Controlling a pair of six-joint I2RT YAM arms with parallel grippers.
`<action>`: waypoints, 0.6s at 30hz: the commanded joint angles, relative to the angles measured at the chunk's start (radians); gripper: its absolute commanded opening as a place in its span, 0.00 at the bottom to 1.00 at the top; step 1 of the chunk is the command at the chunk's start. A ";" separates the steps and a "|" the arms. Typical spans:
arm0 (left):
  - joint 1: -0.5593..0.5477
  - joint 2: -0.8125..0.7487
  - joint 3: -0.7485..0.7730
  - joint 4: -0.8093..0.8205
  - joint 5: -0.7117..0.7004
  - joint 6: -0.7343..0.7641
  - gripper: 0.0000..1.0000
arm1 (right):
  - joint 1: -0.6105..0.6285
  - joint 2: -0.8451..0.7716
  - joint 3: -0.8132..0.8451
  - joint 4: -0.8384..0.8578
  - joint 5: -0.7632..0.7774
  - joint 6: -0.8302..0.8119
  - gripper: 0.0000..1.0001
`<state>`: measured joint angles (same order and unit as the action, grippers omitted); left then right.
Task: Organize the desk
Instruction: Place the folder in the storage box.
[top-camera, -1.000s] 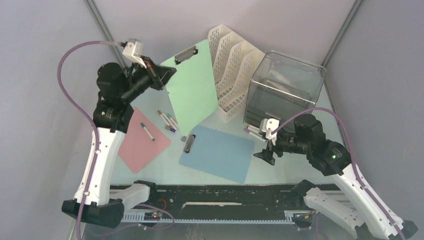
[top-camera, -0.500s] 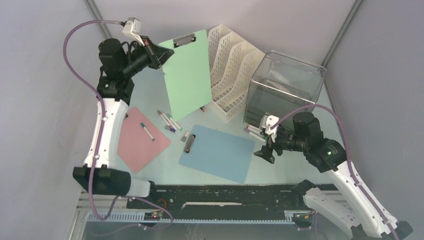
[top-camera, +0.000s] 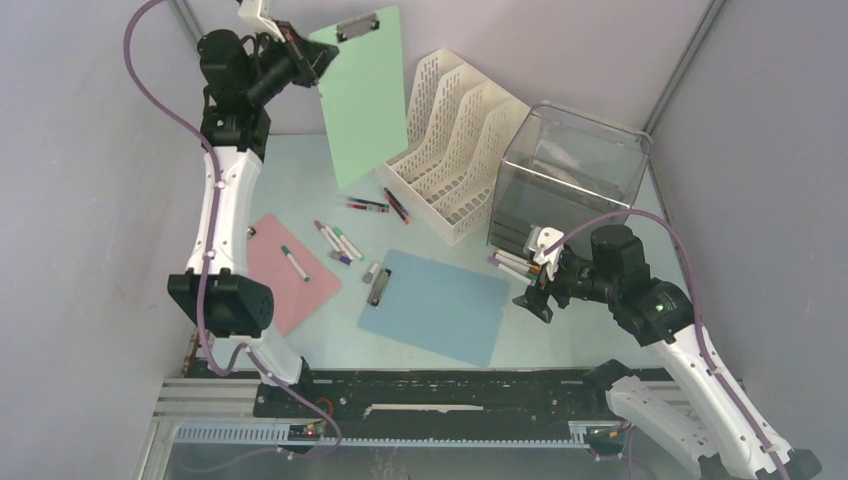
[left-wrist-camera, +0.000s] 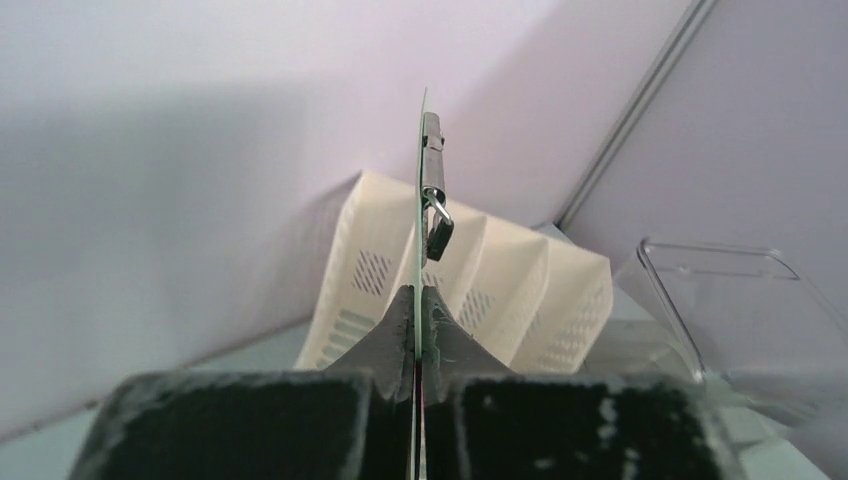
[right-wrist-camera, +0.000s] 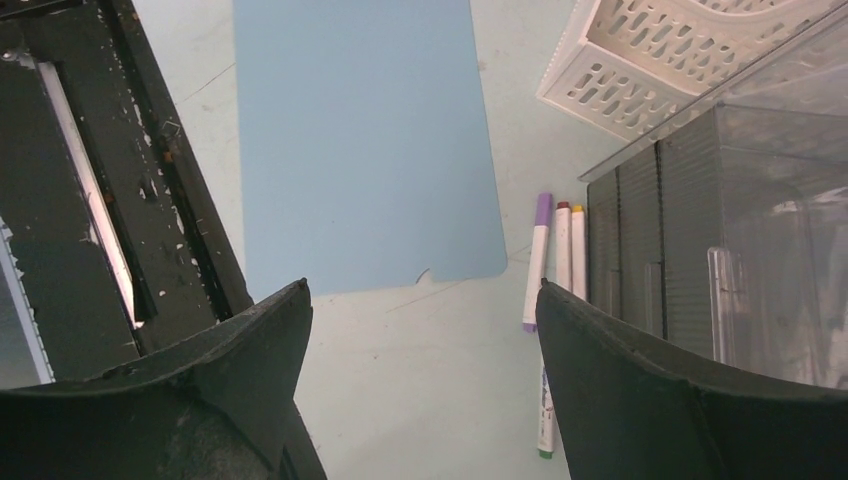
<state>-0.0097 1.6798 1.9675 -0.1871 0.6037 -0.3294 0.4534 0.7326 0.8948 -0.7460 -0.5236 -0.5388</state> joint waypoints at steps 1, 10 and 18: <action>0.006 0.070 0.142 0.130 0.003 0.039 0.00 | -0.006 0.009 -0.005 0.028 0.023 -0.012 0.89; -0.022 0.303 0.327 0.253 -0.014 0.049 0.00 | -0.005 0.034 -0.011 0.021 0.053 -0.029 0.90; -0.038 0.433 0.400 0.354 -0.022 0.029 0.00 | 0.002 0.089 -0.011 0.016 0.083 -0.045 0.89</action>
<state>-0.0364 2.1025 2.3005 0.0364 0.5938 -0.3054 0.4522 0.8017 0.8833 -0.7425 -0.4675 -0.5640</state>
